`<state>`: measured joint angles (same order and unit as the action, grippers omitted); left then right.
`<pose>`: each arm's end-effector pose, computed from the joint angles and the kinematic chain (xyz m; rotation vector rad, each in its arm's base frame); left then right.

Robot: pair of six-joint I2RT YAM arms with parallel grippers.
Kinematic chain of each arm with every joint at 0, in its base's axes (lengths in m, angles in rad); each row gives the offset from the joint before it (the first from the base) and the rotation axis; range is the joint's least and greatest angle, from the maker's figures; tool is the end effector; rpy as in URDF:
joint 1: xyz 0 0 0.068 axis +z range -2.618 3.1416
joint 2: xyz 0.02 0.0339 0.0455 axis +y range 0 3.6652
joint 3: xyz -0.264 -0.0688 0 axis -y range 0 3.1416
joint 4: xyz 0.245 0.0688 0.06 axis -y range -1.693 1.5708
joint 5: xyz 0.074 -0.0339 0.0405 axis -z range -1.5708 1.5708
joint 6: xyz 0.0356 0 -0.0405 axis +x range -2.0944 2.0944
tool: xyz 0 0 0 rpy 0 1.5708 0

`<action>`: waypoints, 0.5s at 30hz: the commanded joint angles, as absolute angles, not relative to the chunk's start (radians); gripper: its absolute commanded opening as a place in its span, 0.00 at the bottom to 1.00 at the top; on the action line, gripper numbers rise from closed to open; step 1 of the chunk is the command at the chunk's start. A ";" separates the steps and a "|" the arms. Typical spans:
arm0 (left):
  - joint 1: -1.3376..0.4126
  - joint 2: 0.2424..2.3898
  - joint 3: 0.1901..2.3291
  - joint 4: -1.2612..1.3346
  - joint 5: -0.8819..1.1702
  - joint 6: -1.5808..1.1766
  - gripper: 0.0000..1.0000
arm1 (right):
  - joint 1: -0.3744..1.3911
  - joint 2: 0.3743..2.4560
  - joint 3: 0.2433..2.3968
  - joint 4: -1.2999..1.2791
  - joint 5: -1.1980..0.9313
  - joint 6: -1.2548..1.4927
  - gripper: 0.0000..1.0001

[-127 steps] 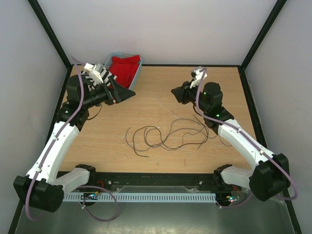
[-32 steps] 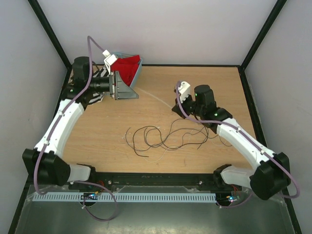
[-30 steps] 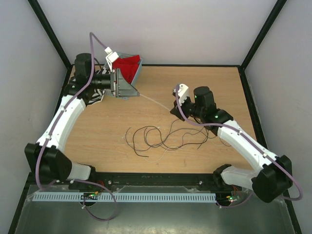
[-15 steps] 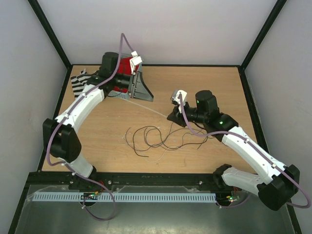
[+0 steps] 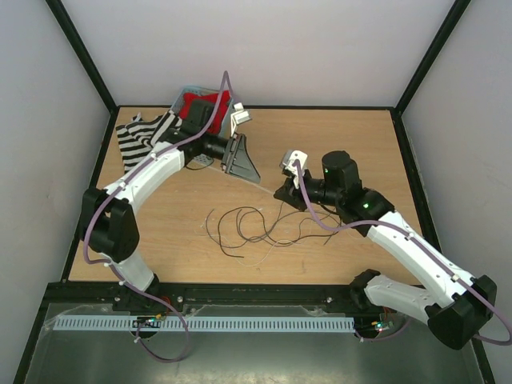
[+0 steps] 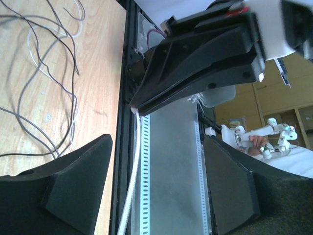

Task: Zip-tie the wires
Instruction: Pick up the ribbon at the center of the board.

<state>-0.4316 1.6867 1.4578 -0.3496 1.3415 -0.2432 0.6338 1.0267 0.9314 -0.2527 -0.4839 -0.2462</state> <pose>0.3229 -0.1869 0.3337 1.0206 1.8687 -1.8154 0.1772 0.1508 0.3398 -1.1154 1.5915 0.7223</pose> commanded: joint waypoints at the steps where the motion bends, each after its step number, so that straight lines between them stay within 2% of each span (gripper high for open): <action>1: -0.469 1.678 1.403 -0.363 1.359 -0.206 0.76 | 0.640 0.985 0.941 -0.259 -0.478 -0.267 0.00; 5: -0.487 1.678 1.378 -0.366 1.353 -0.206 0.68 | 0.639 0.985 0.938 -0.258 -0.474 -0.265 0.00; 15: -0.500 1.664 1.364 -0.372 1.354 -0.197 0.21 | 0.638 0.995 0.939 -0.258 -0.429 -0.264 0.00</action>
<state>-0.4999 1.6863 1.3727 -0.3744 1.3373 -0.2230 0.6353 0.9993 0.9314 -0.2554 -0.4435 -0.2489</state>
